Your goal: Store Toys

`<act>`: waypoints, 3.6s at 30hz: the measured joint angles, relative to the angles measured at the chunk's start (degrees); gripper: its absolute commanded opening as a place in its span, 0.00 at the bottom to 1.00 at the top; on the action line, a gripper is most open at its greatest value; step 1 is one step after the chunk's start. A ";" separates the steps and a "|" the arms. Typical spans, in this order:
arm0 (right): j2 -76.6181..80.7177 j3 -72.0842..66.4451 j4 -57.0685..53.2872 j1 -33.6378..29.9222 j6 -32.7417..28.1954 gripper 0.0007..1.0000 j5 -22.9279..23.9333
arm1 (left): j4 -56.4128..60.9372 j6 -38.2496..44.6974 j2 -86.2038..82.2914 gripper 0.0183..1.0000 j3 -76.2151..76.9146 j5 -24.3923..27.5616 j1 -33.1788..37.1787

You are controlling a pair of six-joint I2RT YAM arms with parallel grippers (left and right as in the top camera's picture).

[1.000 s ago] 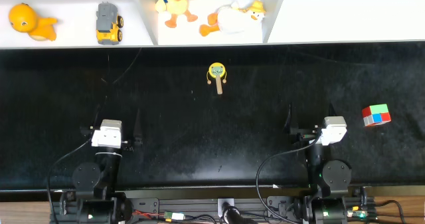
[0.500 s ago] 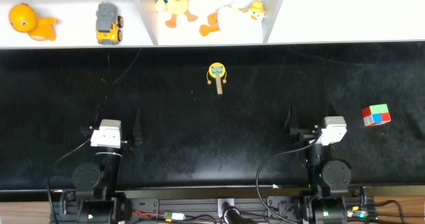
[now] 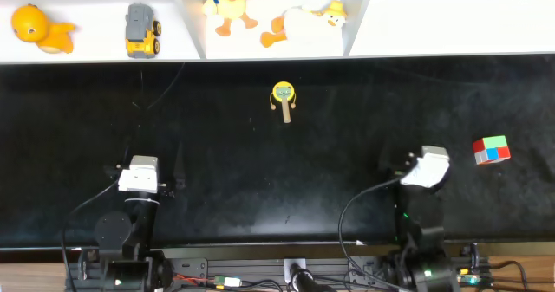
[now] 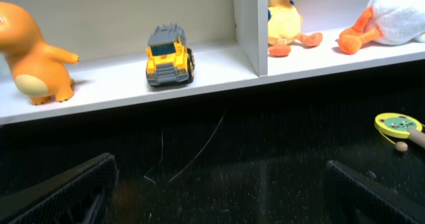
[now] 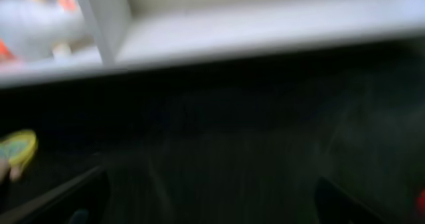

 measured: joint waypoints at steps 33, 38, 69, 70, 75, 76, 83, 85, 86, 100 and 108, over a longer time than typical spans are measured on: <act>85.40 58.71 -17.14 35.43 29.03 1.00 15.04 | -0.02 0.00 -0.02 1.00 0.00 -0.26 0.00; 89.18 61.53 -17.90 31.17 30.34 1.00 10.29 | -0.02 -0.02 -0.02 1.00 0.00 -0.26 0.00; 95.49 63.19 -18.14 25.33 24.50 0.76 -6.80 | -0.02 -0.02 -0.02 1.00 0.00 -0.28 0.00; 95.71 63.39 -17.99 25.22 24.48 0.69 -6.75 | -0.02 -0.02 -0.02 1.00 0.00 -0.28 0.00; 96.21 63.76 -17.70 24.83 24.15 0.32 -5.99 | -0.02 -0.02 -0.02 1.00 0.00 -0.28 0.00; 96.28 63.80 -17.70 24.81 24.09 0.30 -5.88 | -0.02 -0.02 -0.02 1.00 0.00 -0.28 0.00; 96.41 63.98 -17.73 24.83 23.96 0.05 -5.35 | -0.02 0.00 -0.02 1.00 0.00 -0.28 0.00; 96.41 64.02 -17.90 24.81 24.20 0.04 -5.31 | -0.02 0.00 -0.02 1.00 0.00 -0.28 0.00; 96.37 64.02 -18.05 24.83 24.17 0.04 -5.25 | -0.02 -0.02 -0.02 1.00 0.00 -0.26 0.00; 61.66 40.61 -26.91 14.34 22.71 0.04 -2.29 | -0.02 0.00 -0.02 1.00 0.00 -0.28 0.00; 60.28 46.84 -30.03 -1.49 5.44 0.04 -3.43 | -0.02 -0.02 -0.02 1.00 0.00 -0.28 0.00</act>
